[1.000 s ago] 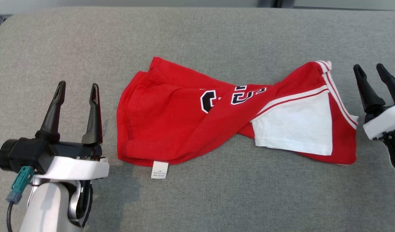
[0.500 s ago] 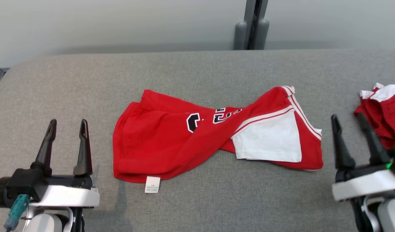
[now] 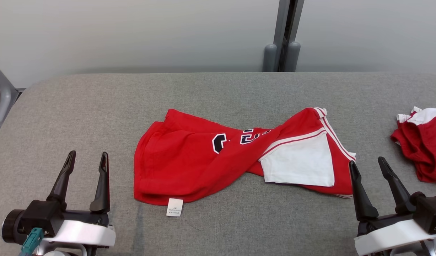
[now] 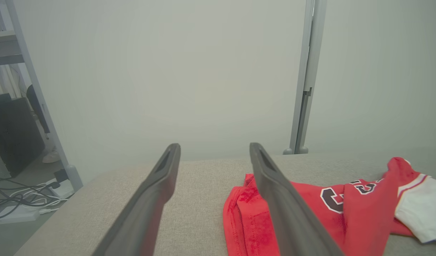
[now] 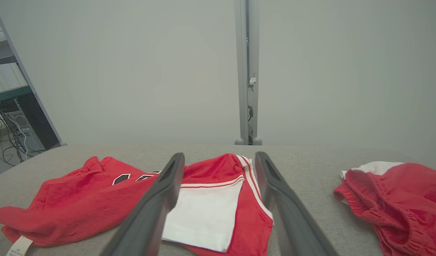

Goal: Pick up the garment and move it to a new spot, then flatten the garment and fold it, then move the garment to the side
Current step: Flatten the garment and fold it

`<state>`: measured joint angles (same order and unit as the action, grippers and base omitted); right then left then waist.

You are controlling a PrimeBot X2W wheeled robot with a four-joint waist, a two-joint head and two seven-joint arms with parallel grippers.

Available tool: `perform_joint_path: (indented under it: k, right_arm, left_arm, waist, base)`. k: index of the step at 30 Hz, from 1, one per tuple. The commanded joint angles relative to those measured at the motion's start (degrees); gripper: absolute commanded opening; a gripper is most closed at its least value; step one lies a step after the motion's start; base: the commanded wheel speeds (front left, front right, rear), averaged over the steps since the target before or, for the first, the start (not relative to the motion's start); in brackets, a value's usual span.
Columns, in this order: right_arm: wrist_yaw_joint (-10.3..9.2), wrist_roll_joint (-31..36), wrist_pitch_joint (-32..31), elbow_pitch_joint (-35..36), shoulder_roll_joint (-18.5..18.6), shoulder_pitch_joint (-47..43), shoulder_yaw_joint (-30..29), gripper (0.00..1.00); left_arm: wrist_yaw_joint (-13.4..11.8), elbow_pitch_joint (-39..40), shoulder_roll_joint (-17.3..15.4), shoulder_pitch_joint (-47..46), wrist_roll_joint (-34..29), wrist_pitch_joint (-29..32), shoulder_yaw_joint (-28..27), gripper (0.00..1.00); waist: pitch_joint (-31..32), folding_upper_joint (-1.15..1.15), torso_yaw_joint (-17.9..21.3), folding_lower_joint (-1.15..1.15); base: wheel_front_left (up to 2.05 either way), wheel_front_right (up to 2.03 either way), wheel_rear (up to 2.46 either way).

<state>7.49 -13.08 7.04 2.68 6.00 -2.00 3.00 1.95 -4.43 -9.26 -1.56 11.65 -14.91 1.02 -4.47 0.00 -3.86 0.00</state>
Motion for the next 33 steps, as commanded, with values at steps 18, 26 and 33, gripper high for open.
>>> perform_joint_path:
  k: [18,26,33]
  right_arm:
    - [0.02,1.02,-1.93,2.28,0.69,2.35,1.89,1.00]
    - [0.01,0.80,-1.23,1.36,0.58,5.11,2.80,1.00]
    - [0.02,0.78,-0.49,0.55,0.41,5.15,2.10,1.00]
  left_arm:
    - [5.45,-9.65,-4.36,-3.61,7.25,11.94,10.36,1.00]
    - [5.51,-15.26,-9.08,-9.11,11.46,11.49,18.15,1.00]
    - [5.54,-16.74,-12.65,-11.94,16.70,7.99,23.12,0.00]
  waist:
    - [-7.46,0.00,1.07,0.00]
    - [-11.10,0.00,2.88,0.00]
    - [-11.47,0.00,3.40,0.00]
  base:
    - [0.00,0.00,0.00]
    - [0.00,0.00,0.00]
    - [0.00,0.00,0.00]
